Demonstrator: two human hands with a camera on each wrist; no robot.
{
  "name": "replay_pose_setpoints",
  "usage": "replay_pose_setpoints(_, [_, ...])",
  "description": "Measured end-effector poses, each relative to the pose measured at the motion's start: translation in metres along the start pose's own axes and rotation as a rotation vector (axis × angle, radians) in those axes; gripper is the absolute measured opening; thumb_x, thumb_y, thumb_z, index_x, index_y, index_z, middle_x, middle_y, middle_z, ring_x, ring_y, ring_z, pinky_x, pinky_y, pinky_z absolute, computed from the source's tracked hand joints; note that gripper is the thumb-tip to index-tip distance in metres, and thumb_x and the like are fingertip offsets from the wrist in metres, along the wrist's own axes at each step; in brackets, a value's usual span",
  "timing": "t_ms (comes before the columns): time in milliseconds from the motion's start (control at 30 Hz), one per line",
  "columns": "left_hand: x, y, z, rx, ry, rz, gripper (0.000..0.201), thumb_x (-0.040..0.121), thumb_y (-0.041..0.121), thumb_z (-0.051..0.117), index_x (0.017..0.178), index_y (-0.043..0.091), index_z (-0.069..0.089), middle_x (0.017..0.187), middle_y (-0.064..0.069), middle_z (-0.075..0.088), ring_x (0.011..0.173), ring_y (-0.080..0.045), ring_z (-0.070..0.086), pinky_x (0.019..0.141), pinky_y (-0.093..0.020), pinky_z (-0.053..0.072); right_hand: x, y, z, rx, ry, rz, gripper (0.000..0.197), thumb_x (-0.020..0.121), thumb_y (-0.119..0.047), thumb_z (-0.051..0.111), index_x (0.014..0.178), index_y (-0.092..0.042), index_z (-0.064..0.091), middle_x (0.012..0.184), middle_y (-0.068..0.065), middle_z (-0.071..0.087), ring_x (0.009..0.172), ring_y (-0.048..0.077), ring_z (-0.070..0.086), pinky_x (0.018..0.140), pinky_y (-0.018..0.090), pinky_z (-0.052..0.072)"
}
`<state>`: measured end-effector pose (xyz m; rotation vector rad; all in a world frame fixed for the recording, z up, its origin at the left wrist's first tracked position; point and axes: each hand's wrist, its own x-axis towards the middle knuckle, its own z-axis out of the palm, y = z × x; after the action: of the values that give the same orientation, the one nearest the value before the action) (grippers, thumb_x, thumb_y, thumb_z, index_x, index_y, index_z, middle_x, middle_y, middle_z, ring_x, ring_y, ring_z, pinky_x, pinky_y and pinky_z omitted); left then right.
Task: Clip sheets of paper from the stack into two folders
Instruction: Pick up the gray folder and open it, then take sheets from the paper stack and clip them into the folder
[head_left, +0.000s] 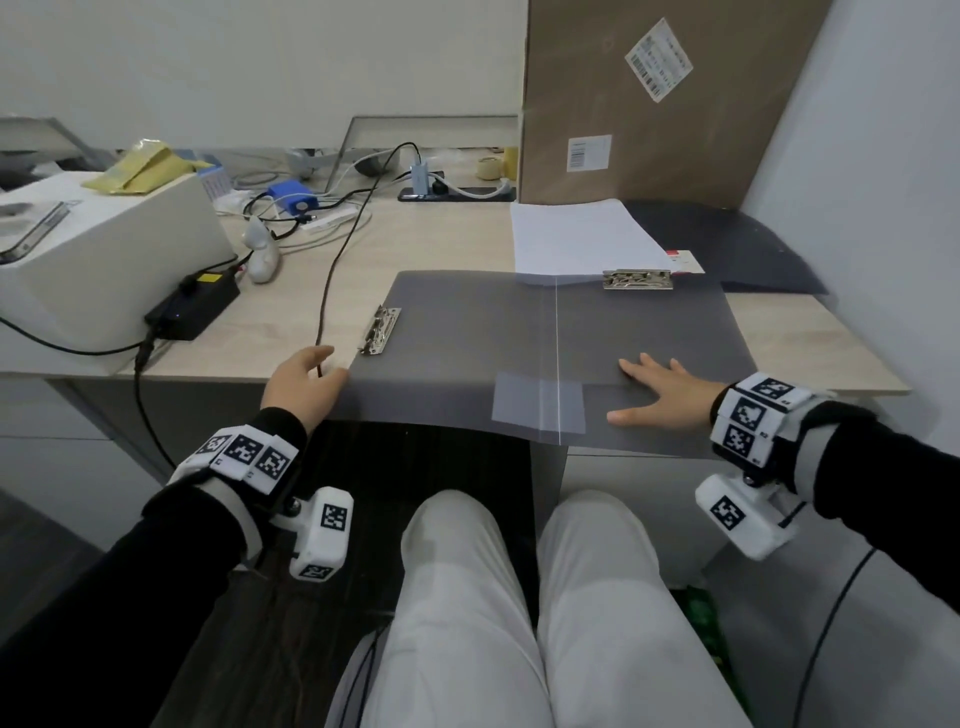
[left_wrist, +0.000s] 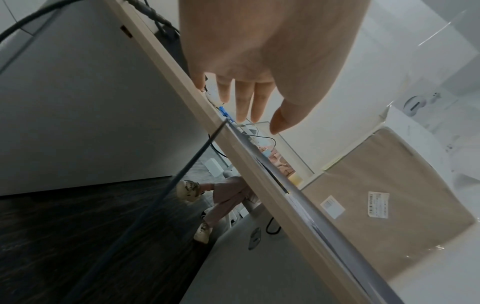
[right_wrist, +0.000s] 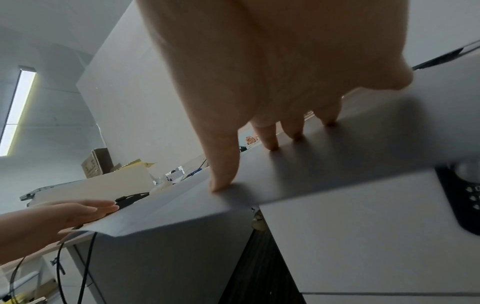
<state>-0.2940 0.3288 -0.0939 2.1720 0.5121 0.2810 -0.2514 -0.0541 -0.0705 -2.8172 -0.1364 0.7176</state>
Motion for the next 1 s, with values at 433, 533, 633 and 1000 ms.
replay_pose_setpoints(433, [0.062,0.038,-0.008,0.126,-0.309,0.052,0.049,0.089,0.01,0.06,0.137,0.008,0.049,0.142,-0.01,0.05,0.132,-0.023,0.047,0.108,-0.029,0.033,0.036,-0.128,-0.047,-0.17,0.033,-0.244,0.086,0.087,-0.054,0.054,0.153,-0.022,0.01,0.162,0.004,0.004,0.149,0.022,0.008,0.118,0.03,0.008])
replay_pose_setpoints(533, [0.075,0.035,-0.003,0.139,-0.36,0.03,0.052,0.089,0.007,0.059,0.139,0.008,0.046,0.144,-0.011,0.048,0.132,-0.024,0.047,0.112,-0.037,0.036,0.061,-0.164,-0.037,-0.218,-0.023,-0.258,0.093,0.083,-0.06,0.055,0.154,-0.026,0.004,0.162,0.003,-0.001,0.149,0.031,0.001,0.119,0.043,0.004])
replay_pose_setpoints(633, [0.082,0.03,0.002,0.111,-0.411,0.006,0.055,0.088,0.004,0.059,0.141,0.006,0.042,0.144,-0.013,0.047,0.132,-0.024,0.047,0.113,-0.039,0.035,0.083,-0.175,-0.025,-0.279,-0.05,-0.24,0.104,0.077,-0.067,0.057,0.153,-0.026,-0.001,0.162,0.004,-0.005,0.148,0.038,-0.003,0.118,0.05,0.003])
replay_pose_setpoints(1000, [0.092,0.016,-0.012,0.123,-0.576,0.052,0.072,0.077,0.01,0.075,0.141,0.024,0.043,0.128,-0.007,0.06,0.119,-0.012,0.054,0.098,-0.025,0.037,0.091,-0.154,-0.009,-0.22,-0.134,-0.308,0.106,0.077,-0.065,0.059,0.152,-0.03,-0.007,0.161,-0.004,-0.014,0.148,0.03,-0.015,0.118,0.05,0.003])
